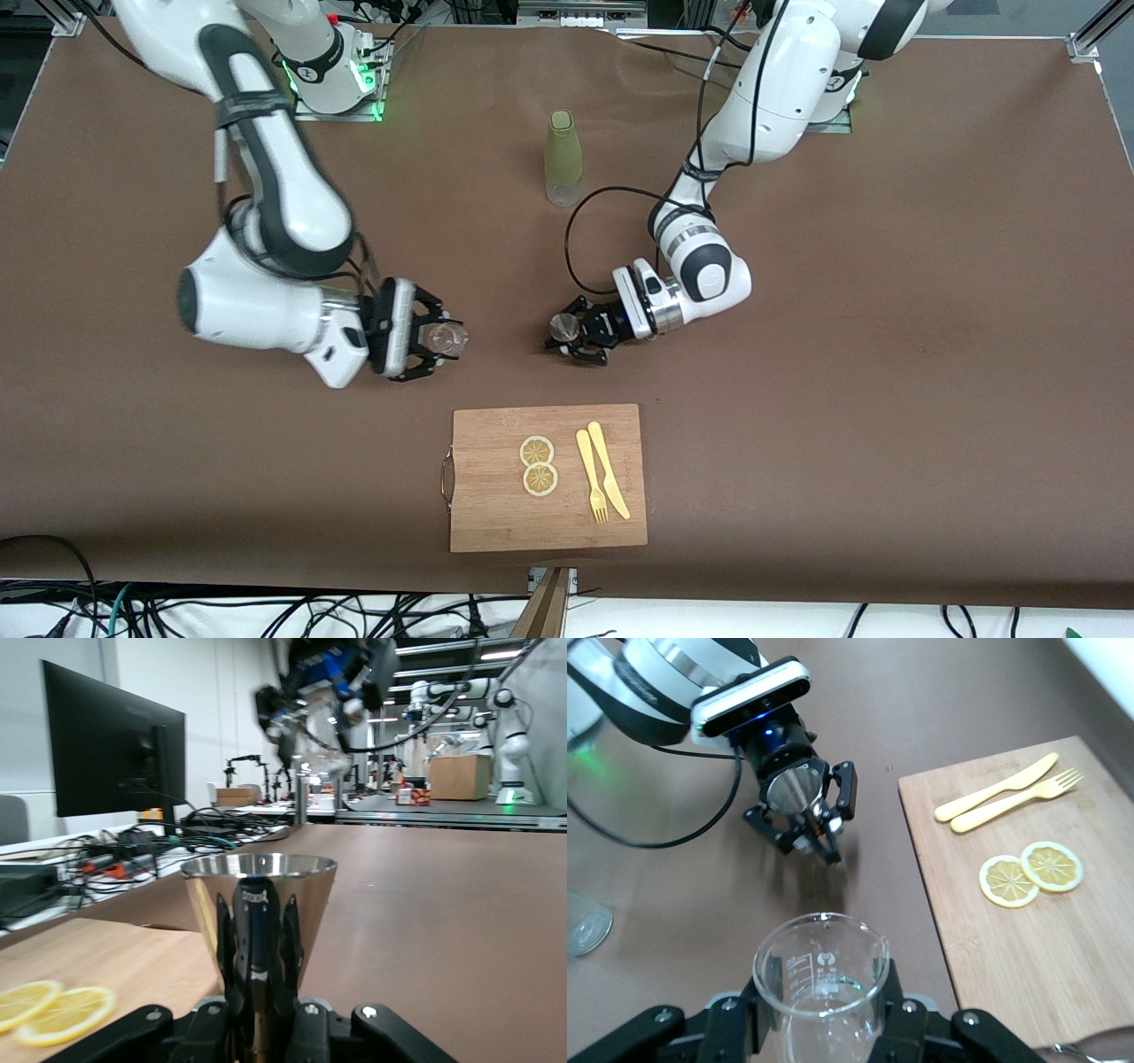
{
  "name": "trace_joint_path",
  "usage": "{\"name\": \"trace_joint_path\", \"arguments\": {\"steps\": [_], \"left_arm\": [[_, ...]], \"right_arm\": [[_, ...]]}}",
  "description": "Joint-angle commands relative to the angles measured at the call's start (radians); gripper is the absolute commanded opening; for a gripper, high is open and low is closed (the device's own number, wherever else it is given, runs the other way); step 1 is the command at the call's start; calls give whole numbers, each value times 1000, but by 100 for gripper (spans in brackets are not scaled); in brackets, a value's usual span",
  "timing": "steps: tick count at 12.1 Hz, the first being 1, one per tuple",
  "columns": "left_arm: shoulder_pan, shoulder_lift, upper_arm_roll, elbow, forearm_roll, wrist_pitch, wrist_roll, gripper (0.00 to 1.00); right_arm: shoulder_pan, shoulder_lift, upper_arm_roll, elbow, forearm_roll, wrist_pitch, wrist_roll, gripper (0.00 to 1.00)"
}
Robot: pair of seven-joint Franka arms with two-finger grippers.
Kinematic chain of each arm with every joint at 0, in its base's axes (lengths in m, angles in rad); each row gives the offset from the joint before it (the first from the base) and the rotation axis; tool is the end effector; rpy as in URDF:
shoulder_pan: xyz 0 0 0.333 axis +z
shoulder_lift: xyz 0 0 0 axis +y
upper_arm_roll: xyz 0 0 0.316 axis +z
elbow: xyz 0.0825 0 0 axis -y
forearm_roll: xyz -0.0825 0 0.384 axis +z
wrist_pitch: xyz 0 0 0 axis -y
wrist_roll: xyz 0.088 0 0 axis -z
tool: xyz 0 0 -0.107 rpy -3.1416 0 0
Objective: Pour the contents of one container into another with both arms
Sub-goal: 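Carry the beaker back with the right gripper while the left gripper withdraws the jigger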
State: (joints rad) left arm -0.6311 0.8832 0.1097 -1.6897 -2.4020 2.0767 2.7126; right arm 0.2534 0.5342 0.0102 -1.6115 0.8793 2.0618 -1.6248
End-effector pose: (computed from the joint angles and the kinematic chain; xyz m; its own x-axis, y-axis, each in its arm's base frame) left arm 0.5632 -0.3717 0.1023 0.0276 -0.1049 0.9941 -0.9278 -0.3727 -0.0136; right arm 0.6541 0.2177 0.3257 0.1876 0.7264 0.6612 0.9781 -0.0764 -0.1936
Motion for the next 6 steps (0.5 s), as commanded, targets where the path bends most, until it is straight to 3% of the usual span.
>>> {"name": "trace_joint_path", "arguments": {"steps": [1, 6], "left_arm": [[63, -35, -7, -5, 12, 2, 7, 0], [238, -81, -13, 2, 294, -38, -164, 0]], "right_arm": [[-135, -36, 16, -77, 84, -113, -197, 21], [-347, 22, 8, -125, 86, -285, -626, 21]]}}
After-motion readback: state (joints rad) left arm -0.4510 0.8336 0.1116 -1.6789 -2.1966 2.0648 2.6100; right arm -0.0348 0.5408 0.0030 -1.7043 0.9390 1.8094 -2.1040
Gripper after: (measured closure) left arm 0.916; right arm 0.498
